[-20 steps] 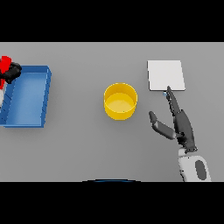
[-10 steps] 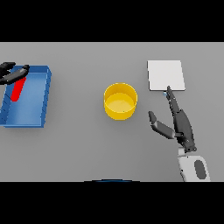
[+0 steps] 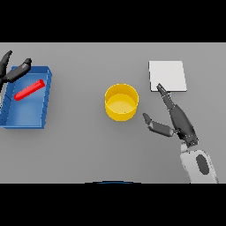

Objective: Pick up the red beaker and tilt it to pour out 1 green nut into yellow bowl. Pick up the yellow bowl and place it on the metallic measuring scale.

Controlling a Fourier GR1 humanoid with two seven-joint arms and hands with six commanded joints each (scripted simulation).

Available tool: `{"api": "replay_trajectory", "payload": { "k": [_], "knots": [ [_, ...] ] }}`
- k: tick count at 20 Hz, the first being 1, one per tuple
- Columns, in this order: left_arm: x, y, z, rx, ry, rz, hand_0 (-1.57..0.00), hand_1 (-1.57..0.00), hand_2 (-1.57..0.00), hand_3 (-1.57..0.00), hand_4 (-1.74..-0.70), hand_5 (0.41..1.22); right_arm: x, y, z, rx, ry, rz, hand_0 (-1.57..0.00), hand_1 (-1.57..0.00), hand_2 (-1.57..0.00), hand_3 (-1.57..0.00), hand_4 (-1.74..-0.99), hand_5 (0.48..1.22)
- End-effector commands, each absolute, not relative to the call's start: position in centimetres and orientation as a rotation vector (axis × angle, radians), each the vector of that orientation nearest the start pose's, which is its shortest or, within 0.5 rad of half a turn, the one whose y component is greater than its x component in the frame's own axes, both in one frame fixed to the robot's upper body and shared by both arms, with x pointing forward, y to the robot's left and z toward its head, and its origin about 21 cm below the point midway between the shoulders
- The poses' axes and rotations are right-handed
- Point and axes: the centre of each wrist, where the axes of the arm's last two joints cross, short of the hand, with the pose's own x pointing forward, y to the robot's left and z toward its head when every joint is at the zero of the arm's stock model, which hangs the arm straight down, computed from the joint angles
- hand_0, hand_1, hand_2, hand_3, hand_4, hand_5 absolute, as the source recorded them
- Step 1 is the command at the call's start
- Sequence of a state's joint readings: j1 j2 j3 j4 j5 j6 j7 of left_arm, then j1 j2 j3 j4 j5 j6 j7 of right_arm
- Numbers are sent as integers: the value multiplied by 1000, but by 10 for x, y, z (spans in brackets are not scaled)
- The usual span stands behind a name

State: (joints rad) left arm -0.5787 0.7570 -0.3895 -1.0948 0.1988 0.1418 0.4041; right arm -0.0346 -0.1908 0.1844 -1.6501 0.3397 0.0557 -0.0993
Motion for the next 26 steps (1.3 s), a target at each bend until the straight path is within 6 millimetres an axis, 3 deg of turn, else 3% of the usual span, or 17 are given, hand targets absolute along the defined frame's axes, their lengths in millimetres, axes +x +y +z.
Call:
{"api": "replay_trajectory", "payload": {
  "k": [1,8,12,24,26],
  "knots": [
    [366,336,107,589,-1153,-444,-20,-18,-17,-18,-798,661,258,-223,33,-238,-1701,730,1,1,1,1,-1103,662],
    [362,328,101,556,-1133,-443,-3,-3,-3,-3,-811,688,295,-200,65,-399,-1651,1383,1,1,1,1,-1152,632],
    [363,332,101,556,-1144,-450,-1,-1,-1,-1,-808,689,312,-183,67,-411,-1592,1648,1,1,1,1,-1164,641],
    [362,337,102,570,-1133,-450,1,1,1,1,-807,700,349,-137,56,-341,-1348,2042,1,1,1,1,-1164,670],
    [362,337,105,571,-1143,-456,1,1,1,1,-801,703,355,-138,57,-329,-1293,2088,1,1,1,1,-1174,674]
  ]
}}
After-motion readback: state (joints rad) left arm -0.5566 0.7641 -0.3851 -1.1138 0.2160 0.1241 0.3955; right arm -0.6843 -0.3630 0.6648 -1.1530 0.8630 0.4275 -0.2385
